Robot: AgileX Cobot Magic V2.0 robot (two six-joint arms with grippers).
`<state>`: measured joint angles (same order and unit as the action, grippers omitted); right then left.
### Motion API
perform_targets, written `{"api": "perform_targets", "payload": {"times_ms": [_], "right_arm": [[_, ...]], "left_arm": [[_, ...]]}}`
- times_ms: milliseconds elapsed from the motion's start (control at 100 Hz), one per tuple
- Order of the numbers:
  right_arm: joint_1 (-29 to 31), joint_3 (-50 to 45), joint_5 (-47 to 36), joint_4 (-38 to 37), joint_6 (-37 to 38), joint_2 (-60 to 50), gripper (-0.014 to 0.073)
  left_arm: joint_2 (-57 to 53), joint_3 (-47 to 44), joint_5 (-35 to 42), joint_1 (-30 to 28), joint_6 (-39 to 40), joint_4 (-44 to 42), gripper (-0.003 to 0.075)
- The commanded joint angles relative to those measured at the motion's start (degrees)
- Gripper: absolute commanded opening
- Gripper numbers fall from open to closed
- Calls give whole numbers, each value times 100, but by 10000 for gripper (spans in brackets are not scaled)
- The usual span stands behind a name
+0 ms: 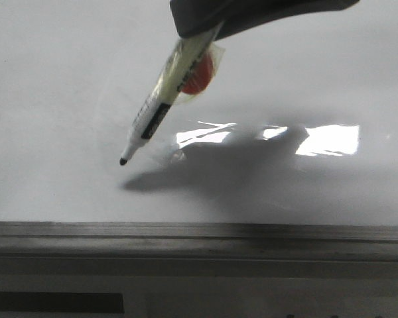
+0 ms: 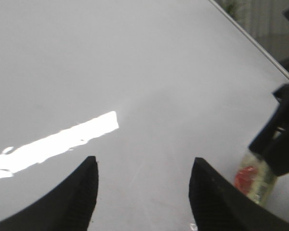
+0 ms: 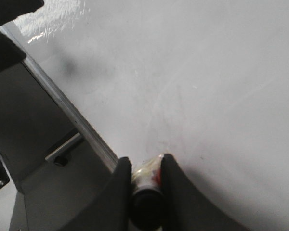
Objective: Write number 6 on whiteboard
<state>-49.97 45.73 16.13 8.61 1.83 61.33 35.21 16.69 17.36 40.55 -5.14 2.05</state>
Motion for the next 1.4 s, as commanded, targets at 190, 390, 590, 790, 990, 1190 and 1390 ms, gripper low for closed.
{"api": "perform_targets", "payload": {"times_ms": [190, 390, 590, 790, 990, 1190, 1390], "right_arm": [[689, 743, -628, 28, -19, -55, -71], [1105, 780, -1074, 28, -19, -23, -71], [1161, 780, -793, 169, -19, 346, -71], [1161, 769, -306, 247, -19, 504, -71], [1094, 623, 346, 247, -19, 504, -71], [907, 426, 601, 177, -42, 449, -71], [907, 482, 626, -483, -42, 87, -71]], "left_arm": [[-165, 195, 147, -684, 64, 196, 368], [-165, 195, 144, -684, 64, 196, 368], [-165, 195, 133, -684, 64, 196, 368], [-165, 195, 121, -684, 64, 196, 368], [-165, 195, 121, -684, 64, 196, 368], [-165, 195, 112, -684, 64, 196, 368], [-165, 195, 112, -684, 64, 196, 368]]}}
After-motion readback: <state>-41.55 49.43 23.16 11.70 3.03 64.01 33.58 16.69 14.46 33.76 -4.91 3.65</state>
